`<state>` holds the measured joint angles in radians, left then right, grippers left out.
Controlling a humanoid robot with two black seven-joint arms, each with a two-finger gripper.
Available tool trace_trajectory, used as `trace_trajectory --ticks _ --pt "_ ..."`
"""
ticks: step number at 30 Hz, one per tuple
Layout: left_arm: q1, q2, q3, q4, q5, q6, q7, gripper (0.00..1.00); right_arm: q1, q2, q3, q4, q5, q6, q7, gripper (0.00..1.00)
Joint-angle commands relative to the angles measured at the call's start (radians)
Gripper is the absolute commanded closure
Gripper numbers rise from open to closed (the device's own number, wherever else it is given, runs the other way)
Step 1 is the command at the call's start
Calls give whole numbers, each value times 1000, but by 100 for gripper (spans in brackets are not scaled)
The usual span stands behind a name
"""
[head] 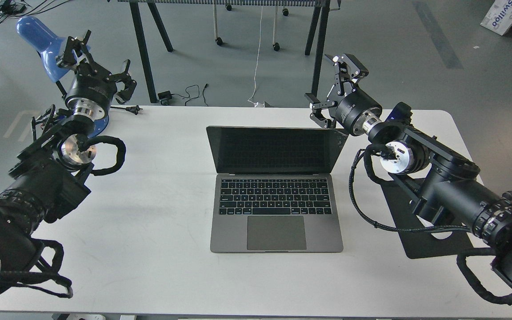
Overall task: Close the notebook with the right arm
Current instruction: 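Push the laptop screen down toward the keyboard with the right gripper, then press the closed lid flat with the right gripper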
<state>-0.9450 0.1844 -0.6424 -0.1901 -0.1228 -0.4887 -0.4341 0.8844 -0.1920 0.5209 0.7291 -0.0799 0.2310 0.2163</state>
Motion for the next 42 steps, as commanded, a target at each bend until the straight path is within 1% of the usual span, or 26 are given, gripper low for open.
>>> trace_trajectory --ticks 1,4,9,17,21,24,28,33,37,42 --pt "0 1 0 1 2 0 0 0 -31 -81 -24 131 0 -39 -9 0" --pt "-1 1 0 0 0 0 0 0 -70 -122 -25 209 0 -45 -11 0" --pt "0 1 0 0 0 0 0 0 -130 -167 -27 294 -6 -56 -12 0" --pt "0 1 0 1 0 0 0 0 -209 -196 -29 372 -11 -56 -17 0" --pt "-1 1 0 0 0 0 0 0 -263 -198 -29 403 -90 -58 -18 0" --pt "0 1 0 1 2 0 0 0 -303 -196 -29 405 -155 -58 -18 0" --pt "0 1 0 0 2 0 0 0 -337 -190 -30 397 -187 -58 -17 0" --pt "0 1 0 1 0 0 0 0 -367 -166 -62 363 -326 -59 -8 0" --pt "0 1 1 1 2 0 0 0 -380 -118 -64 325 -353 -59 -6 0" --pt "0 1 0 0 0 0 0 0 -383 -89 -65 270 -377 -59 -6 0"
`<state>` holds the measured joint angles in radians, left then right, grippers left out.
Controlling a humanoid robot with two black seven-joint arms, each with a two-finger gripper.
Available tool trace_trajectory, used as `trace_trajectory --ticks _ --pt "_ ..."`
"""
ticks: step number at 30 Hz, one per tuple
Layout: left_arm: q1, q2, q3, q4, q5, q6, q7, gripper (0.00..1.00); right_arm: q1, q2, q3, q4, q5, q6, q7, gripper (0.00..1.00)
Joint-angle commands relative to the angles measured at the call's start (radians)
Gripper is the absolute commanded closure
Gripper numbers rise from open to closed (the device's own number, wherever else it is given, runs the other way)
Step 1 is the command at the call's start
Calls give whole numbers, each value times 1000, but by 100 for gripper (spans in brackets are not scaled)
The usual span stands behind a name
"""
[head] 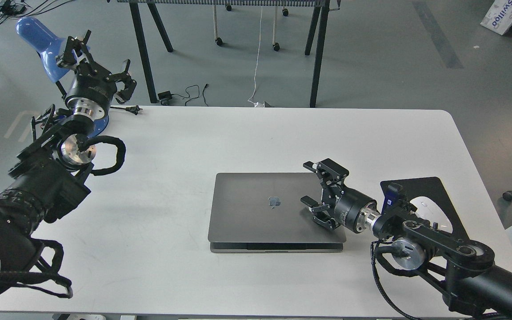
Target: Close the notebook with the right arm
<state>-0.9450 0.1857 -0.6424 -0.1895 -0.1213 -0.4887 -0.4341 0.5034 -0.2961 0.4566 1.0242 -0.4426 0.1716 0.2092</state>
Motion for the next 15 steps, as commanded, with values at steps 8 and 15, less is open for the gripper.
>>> trace_trajectory --ticks 8,15 --pt "0 0 0 -1 0 0 0 0 -3 22 -1 -50 -18 2 3 0" --pt "0 0 0 1 0 0 0 0 -3 32 -1 -65 -16 3 3 0"
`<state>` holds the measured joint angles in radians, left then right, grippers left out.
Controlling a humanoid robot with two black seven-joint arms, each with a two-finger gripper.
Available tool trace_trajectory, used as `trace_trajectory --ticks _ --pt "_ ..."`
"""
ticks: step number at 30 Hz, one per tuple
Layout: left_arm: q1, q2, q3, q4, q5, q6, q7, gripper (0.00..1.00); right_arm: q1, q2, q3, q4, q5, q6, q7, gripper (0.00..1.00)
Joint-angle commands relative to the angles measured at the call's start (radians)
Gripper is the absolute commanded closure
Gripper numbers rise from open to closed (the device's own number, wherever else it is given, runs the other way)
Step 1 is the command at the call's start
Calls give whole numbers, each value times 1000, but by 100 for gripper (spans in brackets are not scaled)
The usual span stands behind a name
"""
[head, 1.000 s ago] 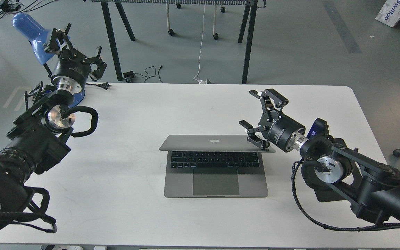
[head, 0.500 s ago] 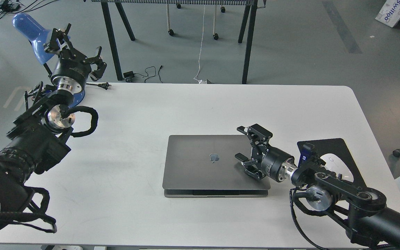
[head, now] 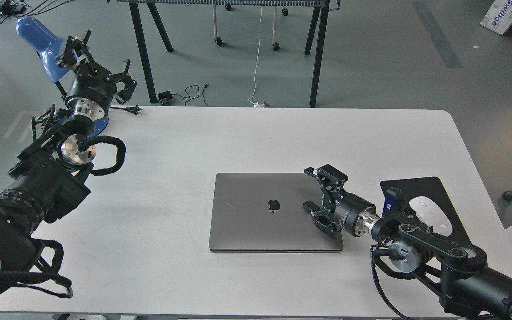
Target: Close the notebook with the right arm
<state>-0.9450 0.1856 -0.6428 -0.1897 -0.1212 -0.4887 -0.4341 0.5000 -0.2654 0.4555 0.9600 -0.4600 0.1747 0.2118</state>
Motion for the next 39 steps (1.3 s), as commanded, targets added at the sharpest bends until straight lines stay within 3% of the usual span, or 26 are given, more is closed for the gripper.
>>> trace_trajectory --ticks 1,13,22,25,30,34,39 --pt "0 0 0 0 0 0 0 0 0 2 0 -1 1 0 0 0" --pt "0 0 0 1 -2 0 0 0 17 -1 43 11 7 2 1 0" --pt "0 0 0 -1 -2 0 0 0 64 -18 415 37 15 6 -11 0" --pt "0 0 0 0 -2 0 0 0 80 -17 549 -9 23 12 -18 0" --pt "-1 0 0 1 -2 0 0 0 123 -17 678 -113 163 16 -89 0" --pt "-1 0 0 1 -2 0 0 0 189 -15 678 -239 325 38 -88 0" --pt "-1 0 0 1 -2 0 0 0 218 -6 675 -317 348 71 -75 0"
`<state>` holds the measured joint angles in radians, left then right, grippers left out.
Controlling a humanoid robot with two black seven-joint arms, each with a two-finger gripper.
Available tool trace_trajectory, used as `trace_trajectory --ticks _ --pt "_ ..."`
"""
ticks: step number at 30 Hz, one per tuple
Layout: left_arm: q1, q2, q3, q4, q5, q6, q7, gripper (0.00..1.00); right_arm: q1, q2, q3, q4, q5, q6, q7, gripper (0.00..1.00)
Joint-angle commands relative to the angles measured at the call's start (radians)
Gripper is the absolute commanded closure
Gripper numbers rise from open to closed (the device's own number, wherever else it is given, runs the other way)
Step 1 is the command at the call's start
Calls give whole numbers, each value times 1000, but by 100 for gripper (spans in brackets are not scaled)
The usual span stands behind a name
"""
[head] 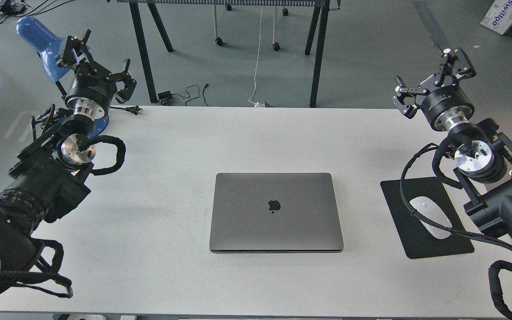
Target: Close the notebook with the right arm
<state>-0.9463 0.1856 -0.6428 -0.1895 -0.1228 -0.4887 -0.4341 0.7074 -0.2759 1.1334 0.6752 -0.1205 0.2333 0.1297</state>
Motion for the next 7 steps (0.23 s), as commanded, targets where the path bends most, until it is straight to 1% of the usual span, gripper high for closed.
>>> trace_trajectory --ticks 1,7 --pt "0 0 0 -1 0 0 0 0 10 4 -7 -37 9 14 7 0" --pt "1 0 0 -1 0 0 0 0 27 -6 -6 -29 9 3 -1 0"
